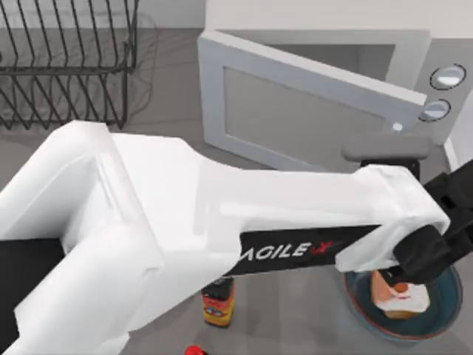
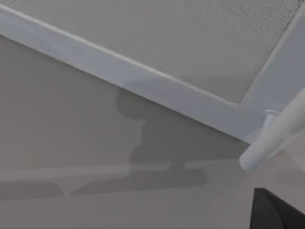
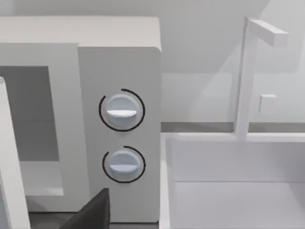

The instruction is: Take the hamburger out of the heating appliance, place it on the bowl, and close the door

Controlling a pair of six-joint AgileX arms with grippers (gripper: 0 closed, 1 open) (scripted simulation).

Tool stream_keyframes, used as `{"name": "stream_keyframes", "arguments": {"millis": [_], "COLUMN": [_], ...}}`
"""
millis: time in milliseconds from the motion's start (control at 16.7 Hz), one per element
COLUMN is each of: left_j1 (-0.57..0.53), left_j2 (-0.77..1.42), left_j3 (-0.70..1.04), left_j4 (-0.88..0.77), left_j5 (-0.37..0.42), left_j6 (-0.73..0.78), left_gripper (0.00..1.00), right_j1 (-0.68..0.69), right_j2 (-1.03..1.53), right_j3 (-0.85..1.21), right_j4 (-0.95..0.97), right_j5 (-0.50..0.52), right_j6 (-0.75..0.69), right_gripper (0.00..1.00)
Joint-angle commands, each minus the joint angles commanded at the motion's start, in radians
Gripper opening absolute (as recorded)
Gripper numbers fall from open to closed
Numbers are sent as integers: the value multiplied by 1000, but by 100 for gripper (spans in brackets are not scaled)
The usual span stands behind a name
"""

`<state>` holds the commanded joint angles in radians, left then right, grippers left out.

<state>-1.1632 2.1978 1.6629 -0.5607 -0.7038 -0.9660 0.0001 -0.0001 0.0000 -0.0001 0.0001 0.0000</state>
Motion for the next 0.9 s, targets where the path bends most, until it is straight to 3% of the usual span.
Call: {"name": "stream_keyframes", "arguments": {"millis": [300, 660, 900], "left_j1": [137, 148, 181], "left_j2": [125, 137, 219], "left_j3": [179, 192, 309], "left_j4": [53, 57, 25], "left_j5": [69, 76, 96], "left_j6": [157, 171, 204], "left_gripper": [0, 0, 0], "right_j1": [0, 0, 0], "right_j2": [0, 0, 0], "right_j3": [0, 0, 0], "right_j4": [0, 0, 0], "right_j5": [0, 0, 0], "right_j6": [0, 0, 0], "right_gripper": [100, 100, 100]}}
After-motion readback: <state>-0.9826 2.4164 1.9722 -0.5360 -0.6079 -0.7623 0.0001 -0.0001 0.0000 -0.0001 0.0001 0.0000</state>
